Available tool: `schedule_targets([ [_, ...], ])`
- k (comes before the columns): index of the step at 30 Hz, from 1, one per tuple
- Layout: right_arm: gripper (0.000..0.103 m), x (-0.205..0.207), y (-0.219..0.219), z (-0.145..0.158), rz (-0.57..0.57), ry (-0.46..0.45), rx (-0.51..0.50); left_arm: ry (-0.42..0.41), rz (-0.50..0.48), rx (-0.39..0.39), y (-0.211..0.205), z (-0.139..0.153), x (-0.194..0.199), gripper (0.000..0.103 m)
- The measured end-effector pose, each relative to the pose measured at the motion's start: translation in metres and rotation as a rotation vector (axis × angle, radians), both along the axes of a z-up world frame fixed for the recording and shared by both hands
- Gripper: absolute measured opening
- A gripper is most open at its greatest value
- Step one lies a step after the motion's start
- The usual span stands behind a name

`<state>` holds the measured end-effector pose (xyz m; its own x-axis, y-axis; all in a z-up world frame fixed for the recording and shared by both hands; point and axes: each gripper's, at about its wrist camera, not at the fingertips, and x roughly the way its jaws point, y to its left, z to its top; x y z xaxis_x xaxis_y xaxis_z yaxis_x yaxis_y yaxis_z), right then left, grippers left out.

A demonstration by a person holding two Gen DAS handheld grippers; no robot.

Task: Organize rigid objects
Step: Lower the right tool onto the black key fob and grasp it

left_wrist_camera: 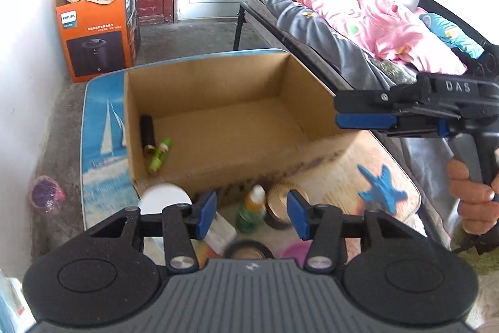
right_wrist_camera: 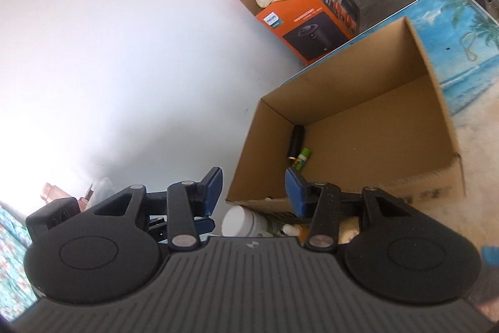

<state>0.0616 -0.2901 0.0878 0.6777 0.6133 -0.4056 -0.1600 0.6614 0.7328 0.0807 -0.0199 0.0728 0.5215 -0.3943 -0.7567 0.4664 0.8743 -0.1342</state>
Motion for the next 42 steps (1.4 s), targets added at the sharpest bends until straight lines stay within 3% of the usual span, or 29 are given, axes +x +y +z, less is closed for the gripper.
schedule_targets([
  [6,0.044,-0.068,0.002,-0.049,-0.125,0.031,-0.124,-0.029,-0.075,-0.003,-0.025,-0.038,-0.046,0.051],
  [10,0.044,-0.091,0.021,-0.088,-0.157,0.077,-0.255,-0.020,-0.169,-0.001,-0.056,-0.064,-0.060,0.051],
  [14,0.044,-0.087,0.026,-0.113,-0.145,0.122,-0.319,-0.042,-0.247,0.048,-0.093,-0.089,-0.081,0.048],
  [19,0.044,-0.075,0.024,-0.120,-0.118,0.156,-0.373,-0.038,-0.257,0.125,-0.121,-0.117,-0.082,0.028],
  [26,0.044,-0.058,0.029,-0.127,-0.062,0.176,-0.423,-0.031,-0.211,0.182,-0.130,-0.134,-0.069,0.026],
  [35,0.040,-0.046,0.026,-0.142,-0.045,0.227,-0.366,-0.002,-0.204,0.177,-0.140,-0.143,-0.052,0.028],
  [42,0.029,-0.043,0.011,-0.149,-0.043,0.245,-0.220,-0.003,-0.212,0.174,-0.146,-0.144,-0.047,0.031],
])
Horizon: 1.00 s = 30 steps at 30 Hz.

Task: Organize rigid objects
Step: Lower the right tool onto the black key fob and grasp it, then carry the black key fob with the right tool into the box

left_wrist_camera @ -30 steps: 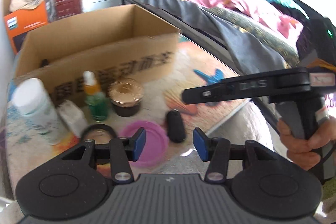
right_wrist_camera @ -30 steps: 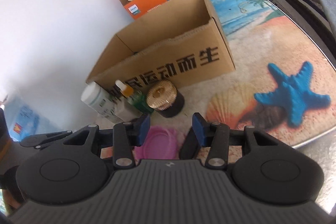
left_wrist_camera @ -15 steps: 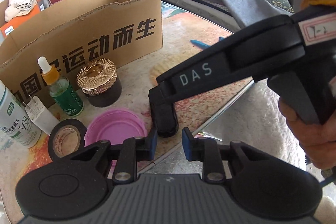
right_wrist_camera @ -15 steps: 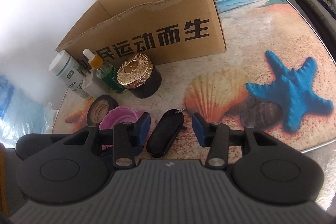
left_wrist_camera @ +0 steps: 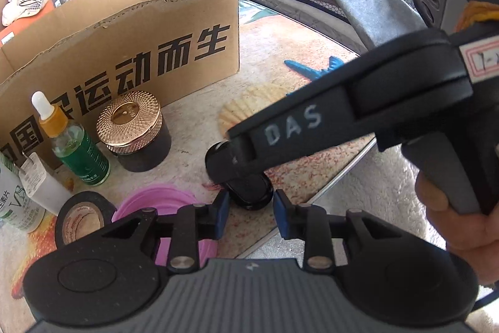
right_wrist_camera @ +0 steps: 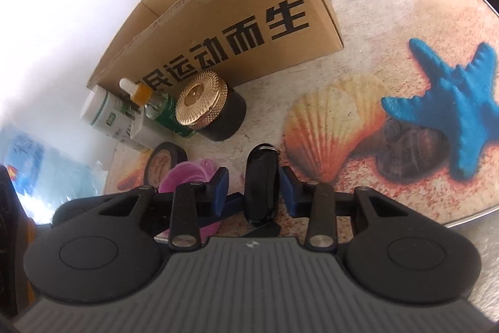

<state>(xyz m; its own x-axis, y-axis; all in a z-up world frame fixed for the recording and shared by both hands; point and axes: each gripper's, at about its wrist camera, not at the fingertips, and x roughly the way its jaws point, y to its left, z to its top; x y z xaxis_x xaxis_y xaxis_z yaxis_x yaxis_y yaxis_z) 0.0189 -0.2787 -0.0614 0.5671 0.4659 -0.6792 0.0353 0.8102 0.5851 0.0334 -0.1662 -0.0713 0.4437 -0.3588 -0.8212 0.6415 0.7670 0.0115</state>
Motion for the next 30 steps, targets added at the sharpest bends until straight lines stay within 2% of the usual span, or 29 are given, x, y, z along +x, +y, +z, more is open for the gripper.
schedule_targets([
  [2,0.021,0.000,-0.006,0.001,0.008,-0.012,0.049,0.001,0.002,-0.002,0.001,0.000,0.001,0.031],
  [5,0.017,0.003,-0.010,0.001,0.020,-0.008,0.089,0.010,0.008,-0.012,0.002,0.001,0.003,0.031],
  [10,0.016,0.012,-0.005,-0.008,0.036,0.024,0.074,-0.001,0.011,-0.006,0.000,0.000,0.005,0.031],
  [19,0.015,0.010,-0.007,-0.004,0.009,0.000,0.087,-0.026,0.016,-0.004,-0.002,0.006,0.004,0.029],
  [25,0.015,-0.004,-0.004,0.032,-0.007,-0.079,0.061,-0.101,-0.001,-0.028,0.002,0.035,-0.008,0.029],
  [30,0.015,0.003,0.014,0.092,0.030,-0.220,0.035,-0.214,0.021,-0.049,0.019,0.084,-0.007,0.029],
])
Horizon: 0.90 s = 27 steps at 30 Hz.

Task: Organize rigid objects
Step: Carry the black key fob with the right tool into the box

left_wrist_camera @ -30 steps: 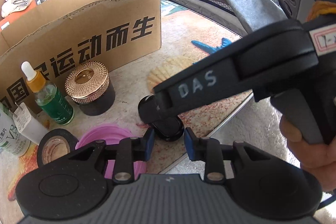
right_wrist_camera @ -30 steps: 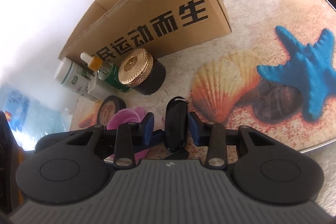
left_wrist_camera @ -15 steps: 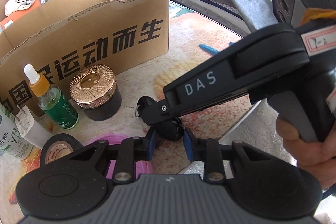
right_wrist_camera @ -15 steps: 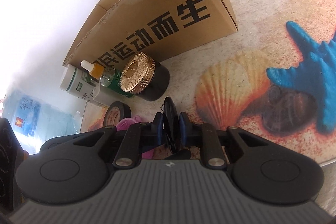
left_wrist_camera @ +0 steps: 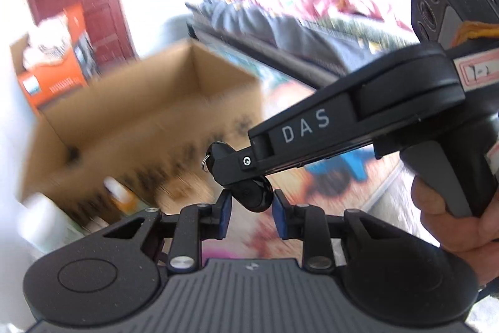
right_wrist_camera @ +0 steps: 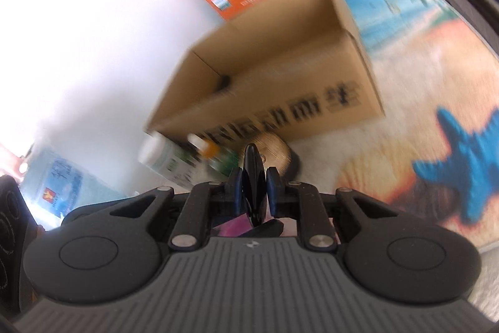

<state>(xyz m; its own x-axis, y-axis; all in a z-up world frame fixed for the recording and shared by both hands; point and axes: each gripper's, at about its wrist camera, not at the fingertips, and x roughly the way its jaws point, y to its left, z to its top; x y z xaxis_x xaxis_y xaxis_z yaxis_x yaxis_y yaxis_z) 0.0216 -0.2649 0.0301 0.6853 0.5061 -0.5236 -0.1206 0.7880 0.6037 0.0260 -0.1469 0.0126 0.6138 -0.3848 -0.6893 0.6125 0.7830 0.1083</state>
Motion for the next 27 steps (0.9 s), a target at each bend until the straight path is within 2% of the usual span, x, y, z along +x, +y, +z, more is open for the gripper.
schedule_targets([
  [5,0.015,0.044,0.031,0.049,0.082,-0.105,-0.007,-0.056,0.080,-0.017,0.031,0.047,0.033,0.030],
  [8,0.015,0.088,0.051,0.062,0.137,-0.083,0.012,-0.018,0.127,-0.025,0.053,0.062,0.070,0.030],
  [10,0.015,0.125,0.062,0.063,0.171,-0.034,0.027,0.028,0.156,-0.025,0.065,0.064,0.101,0.030],
  [14,0.015,0.200,0.078,0.046,0.199,0.107,0.059,0.124,0.210,0.004,0.085,0.048,0.164,0.030],
  [19,0.015,0.280,0.089,0.011,0.192,0.274,0.075,0.228,0.266,0.055,0.091,0.020,0.234,0.030],
  [27,0.015,0.347,0.102,-0.042,0.169,0.420,0.081,0.300,0.324,0.165,0.078,-0.017,0.283,0.030],
])
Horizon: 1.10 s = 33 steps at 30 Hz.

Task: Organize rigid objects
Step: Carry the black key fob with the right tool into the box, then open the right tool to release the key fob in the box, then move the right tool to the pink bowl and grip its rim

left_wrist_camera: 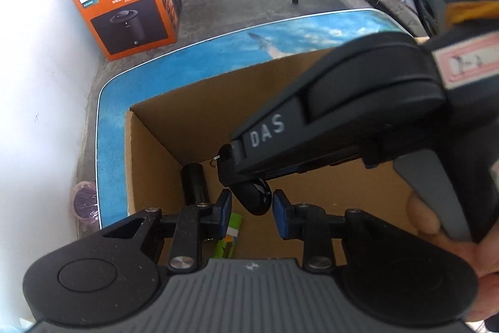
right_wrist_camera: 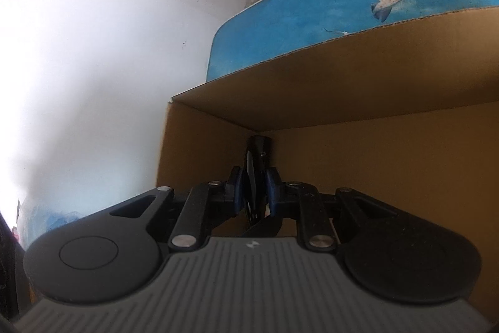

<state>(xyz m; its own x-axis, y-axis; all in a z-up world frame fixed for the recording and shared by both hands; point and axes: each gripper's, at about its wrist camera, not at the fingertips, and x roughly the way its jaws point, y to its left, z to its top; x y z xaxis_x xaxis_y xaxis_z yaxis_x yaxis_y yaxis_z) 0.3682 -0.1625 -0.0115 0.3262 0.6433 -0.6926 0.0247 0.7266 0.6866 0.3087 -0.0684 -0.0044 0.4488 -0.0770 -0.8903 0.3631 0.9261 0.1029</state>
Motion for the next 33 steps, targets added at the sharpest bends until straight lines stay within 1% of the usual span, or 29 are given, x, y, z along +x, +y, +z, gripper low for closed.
schedule_targets([
  [1,0.015,0.005,0.002,-0.005,0.002,0.012,0.013,0.003,0.003,0.009,0.000,-0.001,0.002,0.030],
  [5,0.018,0.014,0.008,-0.018,-0.002,0.030,-0.004,0.001,0.012,0.033,-0.001,0.000,0.002,0.030],
  [7,0.019,0.017,0.010,-0.022,-0.005,0.043,-0.001,0.003,0.018,0.028,0.000,0.002,0.001,0.030],
  [9,0.023,0.018,0.010,-0.022,-0.013,0.042,-0.009,0.001,0.026,0.009,0.002,0.006,-0.002,0.030],
  [10,0.029,0.013,0.009,-0.019,-0.013,0.039,-0.011,0.000,0.028,-0.002,0.003,0.009,-0.004,0.030],
  [11,0.031,0.012,0.009,-0.017,-0.019,0.037,-0.021,-0.001,0.031,-0.012,0.005,0.010,-0.002,0.030],
  [14,0.032,0.004,0.004,-0.007,-0.033,0.017,-0.031,-0.022,0.036,-0.046,0.010,0.024,-0.017,0.030],
  [16,0.032,-0.010,-0.003,0.004,-0.047,-0.003,-0.003,-0.048,0.032,-0.070,0.015,0.036,-0.030,0.030],
  [18,0.032,-0.024,-0.016,0.022,-0.057,-0.041,0.020,-0.080,0.029,-0.103,0.021,0.051,-0.047,0.031],
  [22,0.032,-0.080,-0.038,0.067,-0.054,-0.156,0.076,-0.163,0.012,-0.191,0.040,0.084,-0.094,0.036],
  [24,0.032,-0.119,-0.056,0.092,-0.050,-0.227,0.102,-0.202,0.000,-0.227,0.047,0.097,-0.121,0.039],
  [26,0.032,-0.162,-0.070,0.110,-0.056,-0.303,0.121,-0.235,-0.020,-0.252,0.051,0.105,-0.144,0.045],
  [28,0.033,-0.192,-0.091,0.118,-0.066,-0.371,0.126,-0.250,-0.036,-0.276,0.054,0.106,-0.172,0.049],
  [30,0.034,-0.232,-0.103,0.120,-0.067,-0.416,0.117,-0.244,-0.038,-0.300,0.057,0.102,-0.194,0.052],
  [31,0.034,-0.253,-0.108,0.118,-0.069,-0.435,0.104,-0.232,-0.043,-0.309,0.058,0.097,-0.202,0.054],
  [33,0.034,-0.289,-0.113,0.108,-0.084,-0.456,0.040,-0.210,-0.054,-0.313,0.056,0.083,-0.223,0.055],
])
